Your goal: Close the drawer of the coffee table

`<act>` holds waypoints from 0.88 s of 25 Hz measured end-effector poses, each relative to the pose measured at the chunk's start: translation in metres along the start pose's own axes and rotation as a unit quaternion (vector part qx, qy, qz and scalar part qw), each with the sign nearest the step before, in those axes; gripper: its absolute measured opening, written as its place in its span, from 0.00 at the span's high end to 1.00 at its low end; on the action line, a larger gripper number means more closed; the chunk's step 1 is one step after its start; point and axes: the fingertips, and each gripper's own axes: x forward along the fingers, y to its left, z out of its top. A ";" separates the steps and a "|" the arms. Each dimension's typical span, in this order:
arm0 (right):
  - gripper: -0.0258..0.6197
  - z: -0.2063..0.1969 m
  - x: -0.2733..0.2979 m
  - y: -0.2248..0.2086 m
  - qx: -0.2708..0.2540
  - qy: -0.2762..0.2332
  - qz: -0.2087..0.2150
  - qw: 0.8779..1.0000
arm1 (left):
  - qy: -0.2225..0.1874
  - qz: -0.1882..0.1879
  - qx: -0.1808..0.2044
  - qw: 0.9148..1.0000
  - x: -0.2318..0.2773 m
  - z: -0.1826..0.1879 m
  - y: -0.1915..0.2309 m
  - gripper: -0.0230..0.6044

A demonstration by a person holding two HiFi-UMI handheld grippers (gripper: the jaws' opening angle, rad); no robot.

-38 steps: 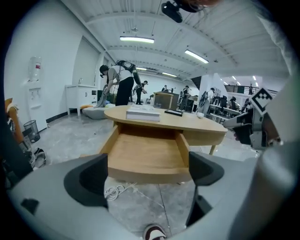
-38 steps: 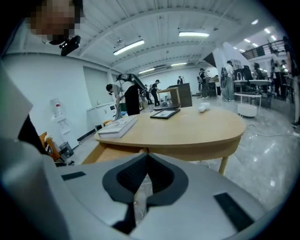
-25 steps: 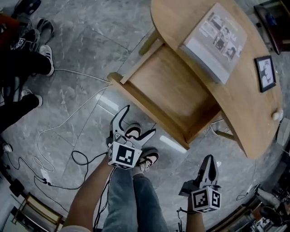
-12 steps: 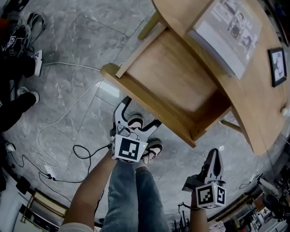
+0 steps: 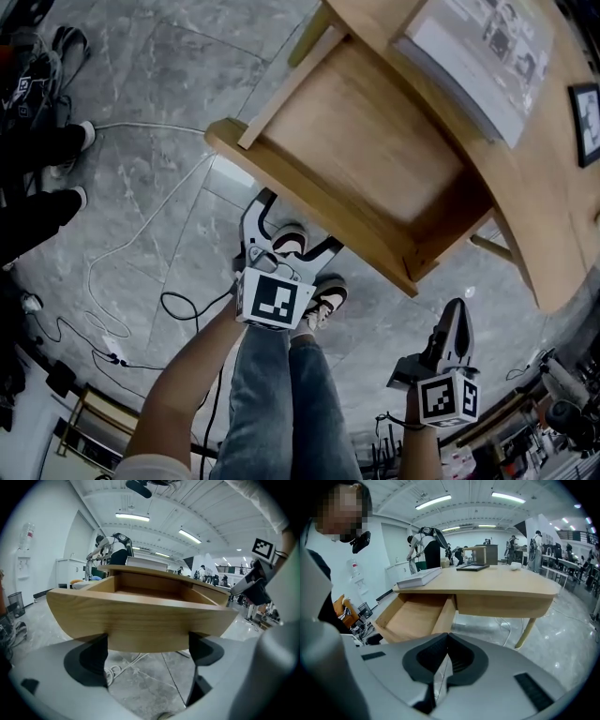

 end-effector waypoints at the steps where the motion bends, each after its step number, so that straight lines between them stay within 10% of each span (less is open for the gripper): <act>1: 0.96 0.000 0.001 0.000 -0.002 0.000 0.001 1.000 | 0.002 0.000 -0.002 1.000 0.000 0.000 0.000 0.10; 22: 0.96 0.023 -0.003 0.010 0.025 -0.016 -0.011 0.999 | 0.014 -0.005 -0.005 1.000 -0.023 0.046 -0.002 0.11</act>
